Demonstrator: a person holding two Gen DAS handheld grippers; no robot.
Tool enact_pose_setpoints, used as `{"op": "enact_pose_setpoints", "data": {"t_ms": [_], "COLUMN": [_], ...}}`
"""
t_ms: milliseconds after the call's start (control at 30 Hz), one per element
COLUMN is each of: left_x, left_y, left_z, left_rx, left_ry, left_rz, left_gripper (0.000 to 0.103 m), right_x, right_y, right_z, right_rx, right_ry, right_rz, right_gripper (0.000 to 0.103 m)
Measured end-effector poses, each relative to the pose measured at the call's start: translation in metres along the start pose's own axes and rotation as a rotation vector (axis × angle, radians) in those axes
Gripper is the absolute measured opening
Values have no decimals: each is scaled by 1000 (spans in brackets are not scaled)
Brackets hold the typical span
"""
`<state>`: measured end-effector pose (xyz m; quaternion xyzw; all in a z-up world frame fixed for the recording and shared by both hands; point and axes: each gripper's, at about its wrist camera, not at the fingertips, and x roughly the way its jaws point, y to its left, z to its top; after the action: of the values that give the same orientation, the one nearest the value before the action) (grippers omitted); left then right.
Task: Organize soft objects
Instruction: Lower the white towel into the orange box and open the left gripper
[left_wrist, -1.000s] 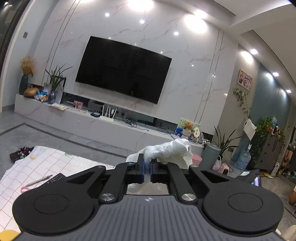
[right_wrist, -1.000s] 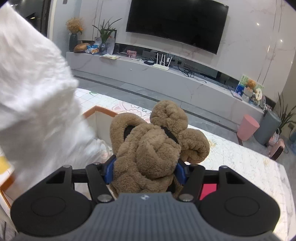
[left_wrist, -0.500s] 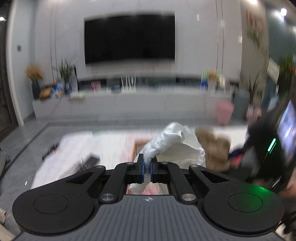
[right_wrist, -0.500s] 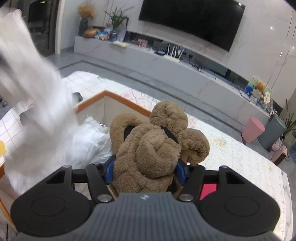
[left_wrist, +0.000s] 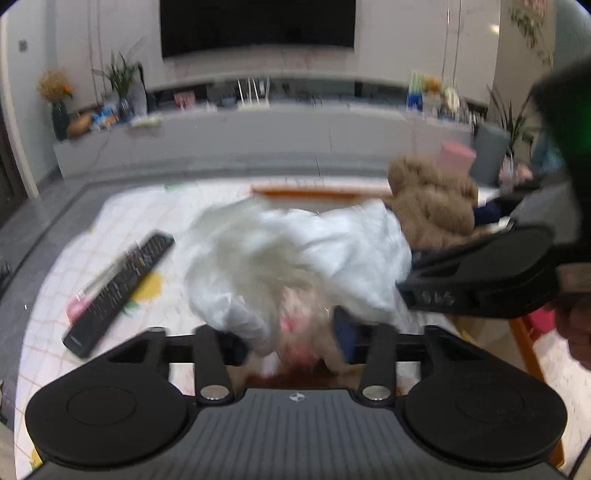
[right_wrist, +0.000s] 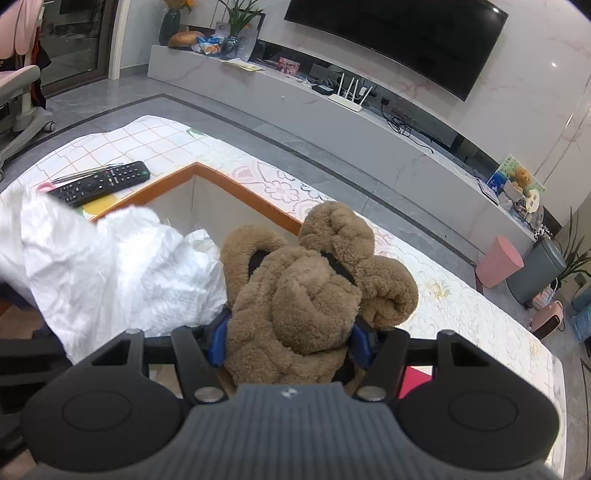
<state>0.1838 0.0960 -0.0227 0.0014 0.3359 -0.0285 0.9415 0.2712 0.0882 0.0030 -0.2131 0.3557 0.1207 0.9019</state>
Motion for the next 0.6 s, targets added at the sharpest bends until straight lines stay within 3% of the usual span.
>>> {"op": "enact_pose_setpoints", "data": {"t_ms": [100, 200, 267, 433, 500, 600], "left_x": [-23, -40, -45, -62, -65, -63], "left_y": [9, 12, 14, 38, 49, 60], "left_z": [6, 10, 14, 18, 18, 17], "left_rx": [-47, -68, -95, -279, -320, -349], "left_ry": [-111, -186, -202, -294, -308, -316], "left_rz": [-48, -22, -15, -166, -165, -98], "left_gripper": [75, 87, 87, 88, 88, 88], "right_x": [1, 0, -3, -16, -24, -35], "right_y": [-4, -7, -6, -5, -9, -13], "right_z": [2, 3, 4, 5, 5, 7], "right_rx": [16, 27, 14, 6, 45, 106], "right_ry": [3, 9, 7, -17, -35, -58], "right_rz": [-10, 0, 5, 10, 24, 120], "right_gripper": [62, 62, 62, 62, 62, 62]}}
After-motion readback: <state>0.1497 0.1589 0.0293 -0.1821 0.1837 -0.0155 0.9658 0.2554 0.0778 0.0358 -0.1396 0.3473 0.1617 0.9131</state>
